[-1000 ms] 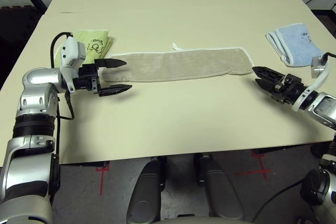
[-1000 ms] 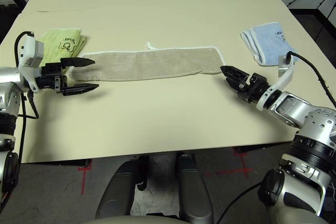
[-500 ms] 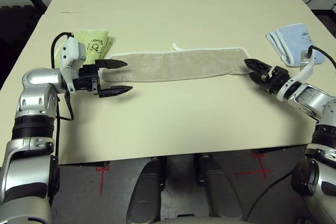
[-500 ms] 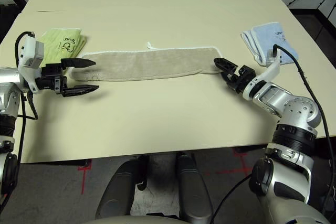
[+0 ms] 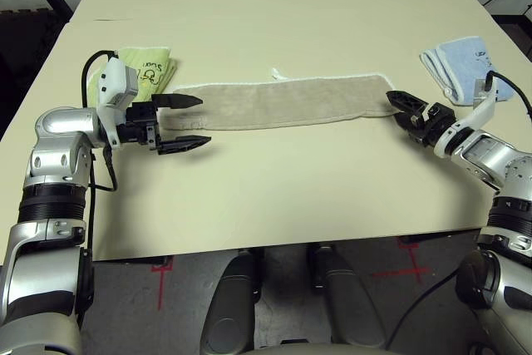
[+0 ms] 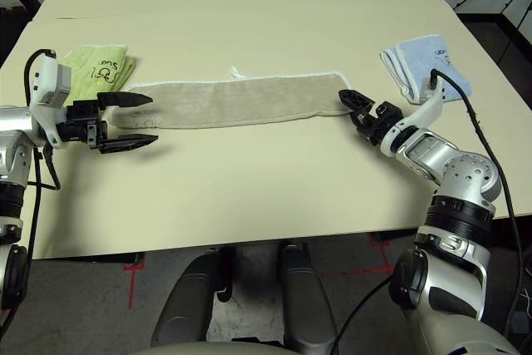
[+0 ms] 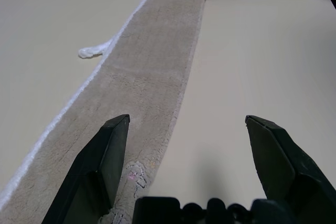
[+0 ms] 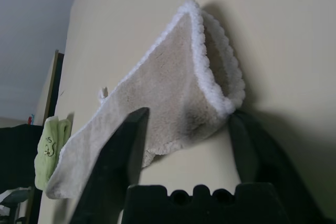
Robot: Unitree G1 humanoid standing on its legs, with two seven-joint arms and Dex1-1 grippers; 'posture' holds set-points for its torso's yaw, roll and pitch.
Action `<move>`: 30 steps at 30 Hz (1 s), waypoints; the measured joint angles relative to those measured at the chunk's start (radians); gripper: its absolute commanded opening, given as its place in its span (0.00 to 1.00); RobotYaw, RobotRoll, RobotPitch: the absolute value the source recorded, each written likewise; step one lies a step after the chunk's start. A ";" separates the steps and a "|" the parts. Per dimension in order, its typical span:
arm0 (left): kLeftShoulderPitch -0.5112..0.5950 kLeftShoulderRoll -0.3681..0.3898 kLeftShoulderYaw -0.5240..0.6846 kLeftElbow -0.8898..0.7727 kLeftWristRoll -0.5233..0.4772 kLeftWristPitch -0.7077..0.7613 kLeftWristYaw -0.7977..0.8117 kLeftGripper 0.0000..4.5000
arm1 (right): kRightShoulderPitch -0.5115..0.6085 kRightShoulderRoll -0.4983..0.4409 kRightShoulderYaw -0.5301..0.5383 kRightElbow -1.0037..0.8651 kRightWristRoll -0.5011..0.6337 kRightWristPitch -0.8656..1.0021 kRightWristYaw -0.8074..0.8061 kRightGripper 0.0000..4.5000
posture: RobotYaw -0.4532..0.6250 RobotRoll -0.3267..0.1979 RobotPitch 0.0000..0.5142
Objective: Fold the towel and set it aside.
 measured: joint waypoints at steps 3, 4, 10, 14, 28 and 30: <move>0.004 0.000 0.000 -0.001 0.000 0.006 0.000 1.00 | 0.000 0.001 0.000 0.000 0.000 -0.006 -0.007 0.28 | 0.43 0.62 0.43; 0.005 0.000 0.000 -0.002 0.000 0.007 0.000 1.00 | 0.000 0.003 0.000 0.000 0.000 -0.009 -0.010 0.20 | 0.43 0.62 0.43; 0.010 0.000 0.000 -0.013 0.000 0.018 0.000 1.00 | 0.001 0.013 0.000 -0.003 0.007 -0.024 -0.023 0.01 | 0.43 0.62 0.44; 0.012 0.000 0.000 -0.034 0.000 0.028 0.000 1.00 | 0.004 0.014 0.000 -0.004 0.009 -0.032 -0.031 0.01 | 0.43 0.62 0.44; 0.011 -0.005 0.000 -0.040 -0.004 0.059 0.032 1.00 | 0.058 -0.076 -0.030 -0.025 0.024 -0.046 -0.033 0.01 | 0.41 0.62 0.44; 0.010 -0.008 0.000 -0.040 -0.006 0.062 0.042 1.00 | 0.075 -0.103 -0.045 -0.025 0.029 -0.045 -0.030 0.01 | 0.40 0.62 0.44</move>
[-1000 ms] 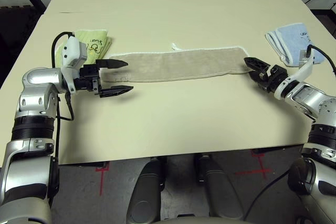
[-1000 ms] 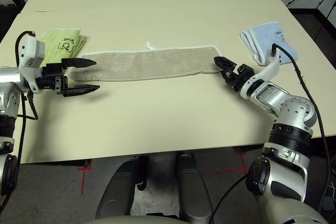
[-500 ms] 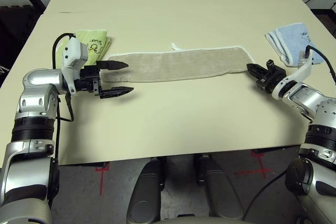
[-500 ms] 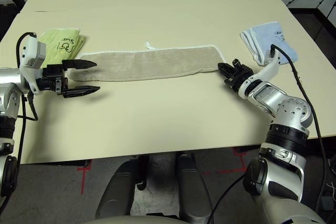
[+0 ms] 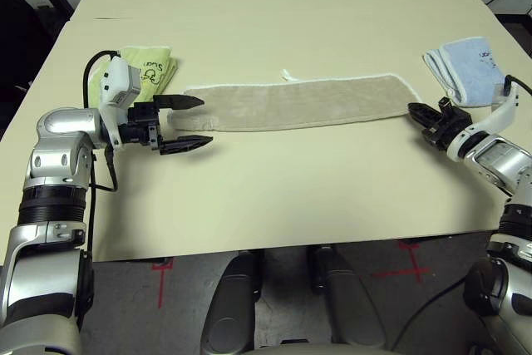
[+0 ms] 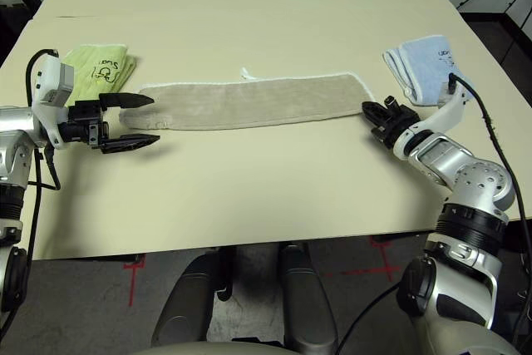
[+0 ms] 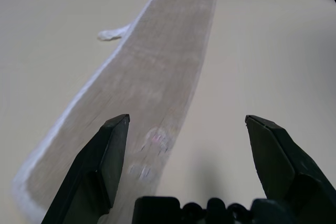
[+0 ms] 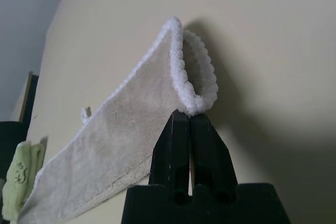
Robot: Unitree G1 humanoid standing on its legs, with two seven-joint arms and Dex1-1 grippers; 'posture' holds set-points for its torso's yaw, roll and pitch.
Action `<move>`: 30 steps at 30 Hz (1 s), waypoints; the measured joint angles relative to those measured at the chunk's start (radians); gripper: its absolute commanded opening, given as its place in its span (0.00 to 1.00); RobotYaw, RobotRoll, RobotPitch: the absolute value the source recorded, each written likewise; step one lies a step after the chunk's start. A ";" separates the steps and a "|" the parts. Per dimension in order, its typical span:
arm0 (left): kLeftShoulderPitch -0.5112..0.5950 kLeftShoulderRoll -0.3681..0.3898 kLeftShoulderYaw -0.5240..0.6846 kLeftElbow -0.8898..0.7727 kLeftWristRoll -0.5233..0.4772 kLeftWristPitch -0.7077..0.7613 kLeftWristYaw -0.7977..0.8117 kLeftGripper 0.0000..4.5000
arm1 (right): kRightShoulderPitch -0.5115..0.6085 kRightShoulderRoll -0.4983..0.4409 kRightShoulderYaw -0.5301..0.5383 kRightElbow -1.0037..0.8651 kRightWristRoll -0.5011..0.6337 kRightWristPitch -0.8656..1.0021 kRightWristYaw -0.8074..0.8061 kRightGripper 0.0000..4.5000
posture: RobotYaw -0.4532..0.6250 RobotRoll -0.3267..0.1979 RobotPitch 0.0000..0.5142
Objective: Fold the towel and set it aside.
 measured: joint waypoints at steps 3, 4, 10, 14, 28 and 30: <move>-0.001 -0.004 0.000 0.001 -0.004 0.004 0.014 1.00 | 0.002 -0.021 -0.011 0.000 0.005 -0.001 0.004 0.01 | 0.40 0.62 0.44; -0.002 -0.006 0.000 0.001 -0.006 0.004 0.017 1.00 | 0.002 -0.029 -0.013 0.000 0.009 -0.001 0.009 0.01 | 0.40 0.62 0.44; -0.015 -0.017 0.000 0.004 -0.009 -0.013 0.020 1.00 | 0.000 -0.071 -0.028 0.002 0.016 -0.008 0.035 0.01 | 0.39 0.62 0.44; -0.028 -0.039 -0.001 0.017 -0.006 -0.066 0.033 1.00 | -0.015 -0.071 -0.007 0.002 0.011 -0.026 0.071 0.01 | 0.39 0.62 0.43; -0.034 -0.042 -0.012 0.067 0.007 -0.114 0.047 1.00 | -0.035 -0.177 0.271 -0.083 -0.074 -0.059 0.401 0.01 | 0.41 0.62 0.40; -0.035 -0.042 -0.012 0.076 0.007 -0.114 0.047 1.00 | -0.035 -0.189 0.305 -0.095 -0.088 -0.057 0.435 0.01 | 0.41 0.62 0.40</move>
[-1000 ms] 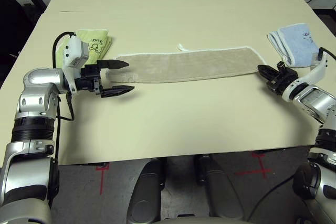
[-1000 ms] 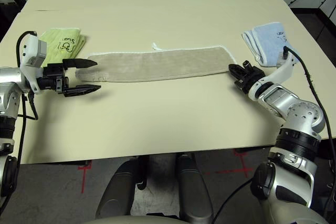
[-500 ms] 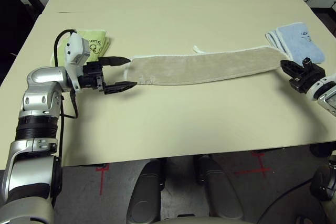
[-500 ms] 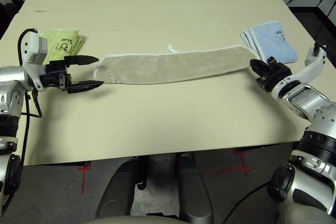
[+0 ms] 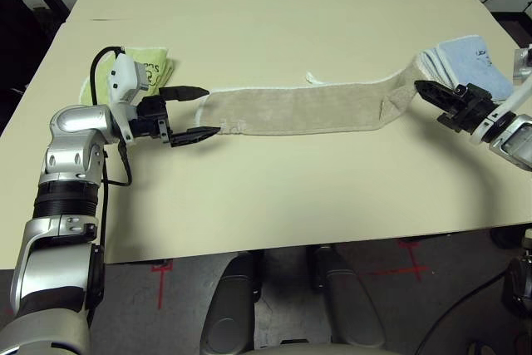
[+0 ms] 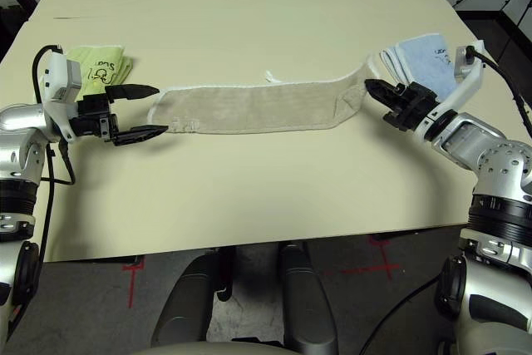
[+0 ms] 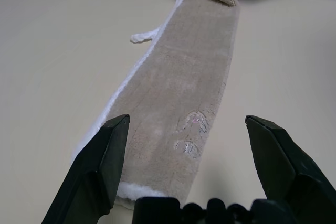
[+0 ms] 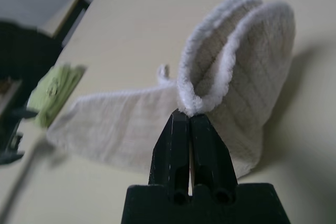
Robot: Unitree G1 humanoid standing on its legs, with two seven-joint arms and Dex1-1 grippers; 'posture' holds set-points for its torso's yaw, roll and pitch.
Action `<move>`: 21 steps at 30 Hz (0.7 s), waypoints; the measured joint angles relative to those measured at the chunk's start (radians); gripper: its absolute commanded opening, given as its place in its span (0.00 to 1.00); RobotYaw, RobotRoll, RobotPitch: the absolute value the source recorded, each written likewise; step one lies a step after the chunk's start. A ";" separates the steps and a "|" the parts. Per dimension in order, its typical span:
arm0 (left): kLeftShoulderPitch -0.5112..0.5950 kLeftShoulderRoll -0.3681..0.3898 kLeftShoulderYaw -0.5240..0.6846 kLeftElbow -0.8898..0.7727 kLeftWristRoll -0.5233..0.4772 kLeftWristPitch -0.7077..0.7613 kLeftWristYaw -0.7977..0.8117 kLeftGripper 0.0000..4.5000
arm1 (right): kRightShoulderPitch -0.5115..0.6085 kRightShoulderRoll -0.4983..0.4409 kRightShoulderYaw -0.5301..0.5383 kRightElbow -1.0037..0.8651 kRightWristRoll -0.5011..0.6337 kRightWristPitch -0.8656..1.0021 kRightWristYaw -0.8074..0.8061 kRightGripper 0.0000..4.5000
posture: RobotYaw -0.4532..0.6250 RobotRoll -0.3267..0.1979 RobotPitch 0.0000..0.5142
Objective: Fold the towel and set it aside.
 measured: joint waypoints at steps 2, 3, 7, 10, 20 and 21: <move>0.000 0.000 0.000 0.004 0.000 0.000 -0.001 1.00 | -0.001 -0.002 0.030 -0.008 -0.011 0.001 0.027 0.01 | 0.41 0.62 0.40; 0.000 0.000 0.000 0.005 0.000 -0.001 -0.001 1.00 | -0.001 -0.002 0.049 -0.018 -0.020 0.001 0.038 0.01 | 0.41 0.62 0.40; 0.000 0.000 0.000 0.006 0.000 -0.001 -0.004 1.00 | -0.001 -0.003 0.116 -0.058 -0.056 0.000 0.071 0.01 | 0.41 0.62 0.40; 0.000 0.000 0.000 0.006 0.000 -0.001 -0.006 1.00 | -0.005 0.004 0.159 -0.077 -0.083 -0.003 0.085 0.01 | 0.42 0.62 0.39; 0.000 0.000 -0.001 0.007 0.000 -0.002 -0.006 1.00 | -0.054 0.072 0.241 -0.081 -0.141 -0.019 0.103 0.01 | 0.42 0.62 0.40; 0.000 0.000 -0.001 0.007 0.000 -0.001 -0.007 1.00 | -0.055 0.076 0.244 -0.084 -0.142 -0.019 0.104 0.01 | 0.42 0.62 0.40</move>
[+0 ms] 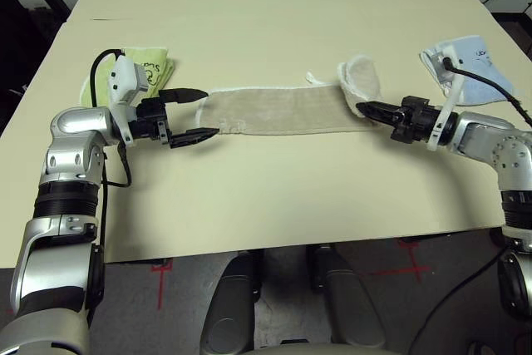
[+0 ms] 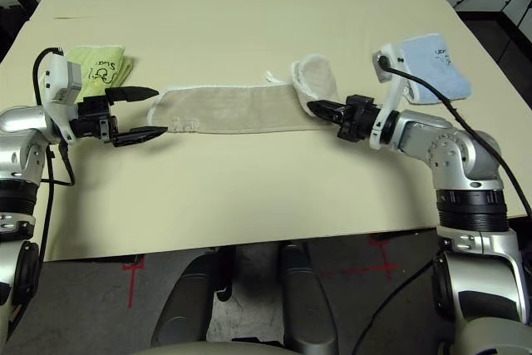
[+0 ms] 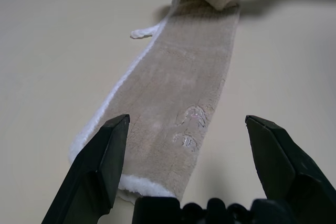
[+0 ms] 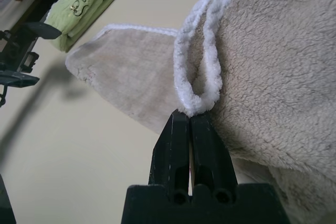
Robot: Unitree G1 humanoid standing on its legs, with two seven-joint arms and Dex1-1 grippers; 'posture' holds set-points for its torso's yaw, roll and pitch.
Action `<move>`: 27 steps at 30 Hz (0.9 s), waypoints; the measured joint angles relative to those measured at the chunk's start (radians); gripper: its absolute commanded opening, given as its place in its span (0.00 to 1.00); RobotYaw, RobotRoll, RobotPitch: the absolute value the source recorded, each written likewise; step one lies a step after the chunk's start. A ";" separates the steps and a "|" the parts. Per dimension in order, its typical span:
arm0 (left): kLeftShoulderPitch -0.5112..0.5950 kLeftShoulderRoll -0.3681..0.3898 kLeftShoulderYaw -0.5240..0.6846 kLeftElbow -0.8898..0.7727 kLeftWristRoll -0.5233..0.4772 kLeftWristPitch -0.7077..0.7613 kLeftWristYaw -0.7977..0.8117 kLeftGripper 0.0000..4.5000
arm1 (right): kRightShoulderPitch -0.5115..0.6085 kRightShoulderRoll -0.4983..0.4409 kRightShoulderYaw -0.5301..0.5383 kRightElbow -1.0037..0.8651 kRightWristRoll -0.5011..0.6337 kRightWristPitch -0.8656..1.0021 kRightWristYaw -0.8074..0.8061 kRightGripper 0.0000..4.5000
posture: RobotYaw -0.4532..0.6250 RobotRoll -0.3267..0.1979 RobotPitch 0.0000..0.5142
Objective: Fold the towel and set it aside.
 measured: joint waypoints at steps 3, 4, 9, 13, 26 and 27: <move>0.000 0.000 0.000 0.000 0.000 0.000 0.000 1.00 | -0.013 0.013 0.008 -0.013 -0.003 0.001 0.000 0.01 | 0.43 0.62 0.40; 0.000 0.000 0.000 0.000 0.000 0.000 0.000 1.00 | -0.015 0.013 0.015 -0.024 -0.010 0.002 0.001 0.01 | 0.43 0.62 0.40; 0.000 0.000 0.000 0.000 0.000 0.000 0.000 1.00 | -0.015 0.018 0.052 -0.036 -0.031 0.005 0.006 0.01 | 0.43 0.62 0.40; 0.000 0.000 0.000 0.000 0.000 0.001 -0.001 1.00 | -0.015 0.004 0.113 -0.050 -0.091 0.001 0.012 0.01 | 0.43 0.62 0.40; 0.000 0.000 -0.005 -0.003 0.000 0.014 0.000 1.00 | 0.002 -0.012 0.207 -0.085 -0.241 -0.030 0.026 0.25 | 0.42 0.62 0.40; 0.000 0.000 -0.007 -0.003 0.000 0.015 0.000 1.00 | 0.001 -0.005 0.208 -0.089 -0.240 -0.026 0.027 0.33 | 0.42 0.62 0.40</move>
